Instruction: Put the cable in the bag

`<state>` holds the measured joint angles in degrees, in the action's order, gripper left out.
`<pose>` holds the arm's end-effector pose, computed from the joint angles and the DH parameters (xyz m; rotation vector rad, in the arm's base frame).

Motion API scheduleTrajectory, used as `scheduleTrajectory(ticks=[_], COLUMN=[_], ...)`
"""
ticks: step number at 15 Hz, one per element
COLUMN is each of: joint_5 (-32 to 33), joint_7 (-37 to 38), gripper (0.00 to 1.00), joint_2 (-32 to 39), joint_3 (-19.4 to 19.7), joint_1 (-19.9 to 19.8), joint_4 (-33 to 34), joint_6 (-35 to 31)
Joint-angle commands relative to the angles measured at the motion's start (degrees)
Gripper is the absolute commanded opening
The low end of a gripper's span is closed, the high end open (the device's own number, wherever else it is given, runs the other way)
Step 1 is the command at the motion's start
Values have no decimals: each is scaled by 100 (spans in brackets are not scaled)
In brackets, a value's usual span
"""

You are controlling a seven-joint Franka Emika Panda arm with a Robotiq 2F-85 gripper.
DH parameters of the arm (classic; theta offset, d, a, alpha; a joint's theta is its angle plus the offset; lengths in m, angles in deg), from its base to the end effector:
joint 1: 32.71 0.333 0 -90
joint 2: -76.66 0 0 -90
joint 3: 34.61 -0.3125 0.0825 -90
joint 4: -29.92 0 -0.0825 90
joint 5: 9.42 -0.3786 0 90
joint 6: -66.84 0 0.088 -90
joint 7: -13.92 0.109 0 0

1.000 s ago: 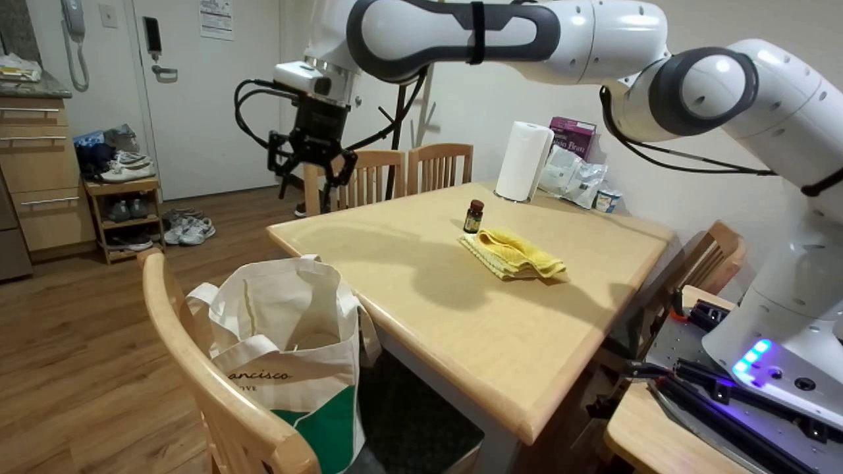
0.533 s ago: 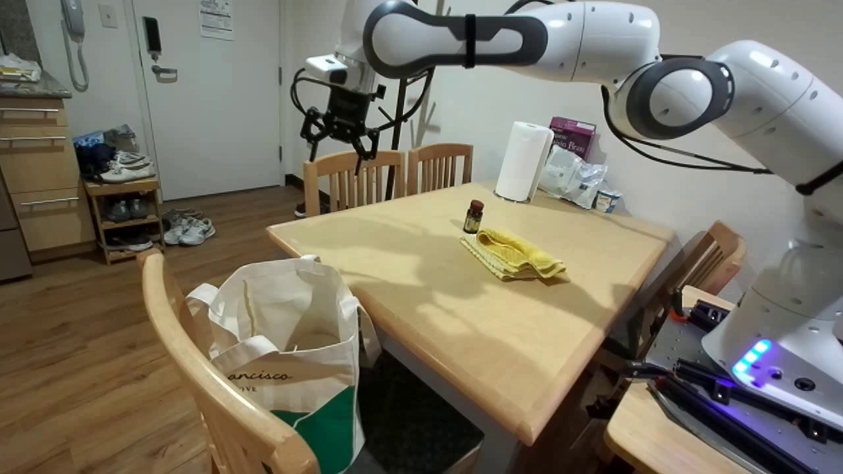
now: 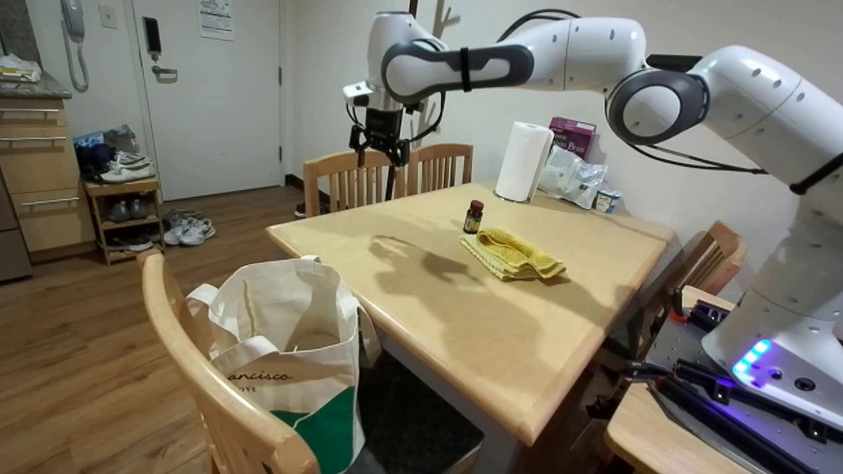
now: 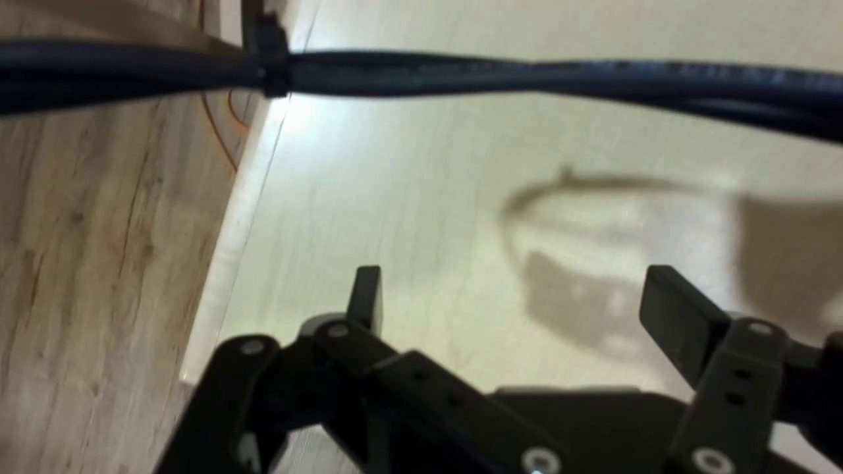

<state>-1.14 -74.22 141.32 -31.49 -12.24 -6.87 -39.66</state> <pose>0.7626 0.2507 0.2989 1.6961 2.3957 -0.0516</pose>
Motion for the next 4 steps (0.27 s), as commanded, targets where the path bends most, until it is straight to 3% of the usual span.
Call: scheduleTrajectory(ticks=[1, 2, 4], joint_5=[-13, -1, -1], joint_7=[731, 365, 398], gripper=[100, 100, 100], joint_2=[-199, -5, 3], joint_3=[233, 164, 182], joint_1=[-49, -43, -66], joint_4=[-317, -80, -93], joint_6=[606, 306, 345])
